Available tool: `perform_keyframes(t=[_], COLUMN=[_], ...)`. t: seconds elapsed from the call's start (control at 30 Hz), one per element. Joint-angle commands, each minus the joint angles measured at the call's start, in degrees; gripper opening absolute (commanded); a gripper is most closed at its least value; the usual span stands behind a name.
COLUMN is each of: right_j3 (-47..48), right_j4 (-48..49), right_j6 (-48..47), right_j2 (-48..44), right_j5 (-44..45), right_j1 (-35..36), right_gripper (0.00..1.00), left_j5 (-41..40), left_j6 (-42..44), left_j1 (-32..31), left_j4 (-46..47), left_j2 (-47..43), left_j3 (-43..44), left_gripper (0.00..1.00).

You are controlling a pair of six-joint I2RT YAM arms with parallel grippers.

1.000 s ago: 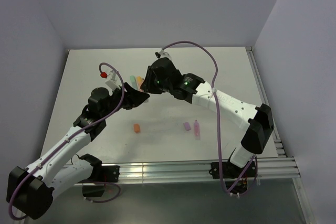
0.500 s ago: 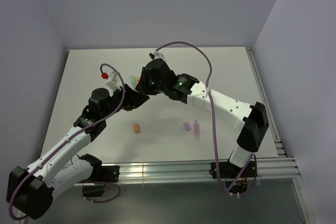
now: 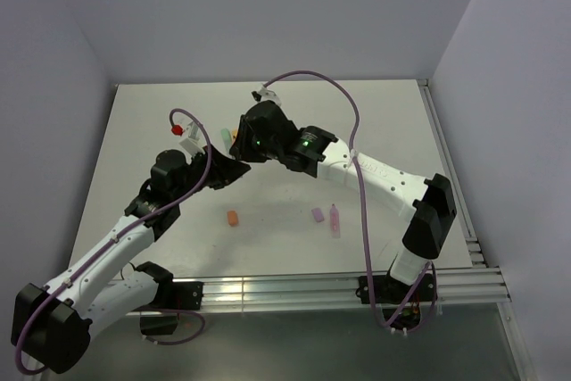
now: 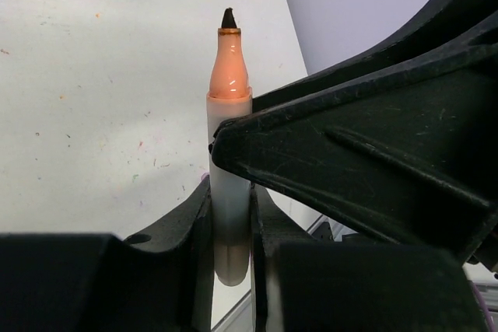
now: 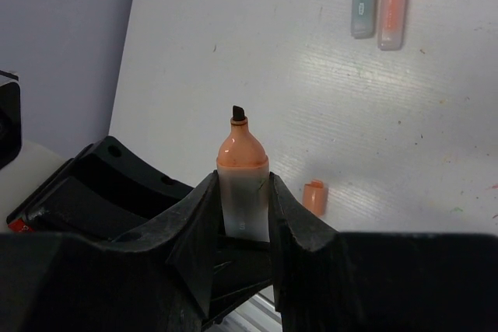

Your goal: Insert the pens into the pen caps

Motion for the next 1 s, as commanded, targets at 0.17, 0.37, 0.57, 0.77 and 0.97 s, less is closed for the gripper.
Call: perform_keyframes(t=[0.17,0.37,0.57,0.77,0.97], right_j3=[5.08,6.67,2.38,-6.75,-8.1], right_j4=[-2.07,-3.3,-3.21,-1.81,-1.28], right_j6=[-3.09,-5.29,-5.21,-3.72,-2.92], right_j2=[-1.43,-5.03,-9.87,-10.49,-2.41], right_j5=[6.68,10.11,11.26,8.45,6.51], right_j1=[0.5,-0.73,-2.58,-3.02,0.04], right_gripper=[0.35,0.46,0.49,0.48,0.47], left_j5=[-1.39,-5.08,-11.83,-22.48,-26.71], left_j6=[2.38,2.29,1.33,2.12,2.29], left_j1=[-0.22,-0.14,0.48,3.73,5.75], left_j4=[-1.47,-4.28,-9.55,-22.12,-29.07], left_j2=[-0.83,-1.27,-2.23,-3.73,-5.04], left_j3=[1.56,1.38,3.22,11.83,16.67], left_gripper=[0.0,0.0,0.0,0.0,0.0])
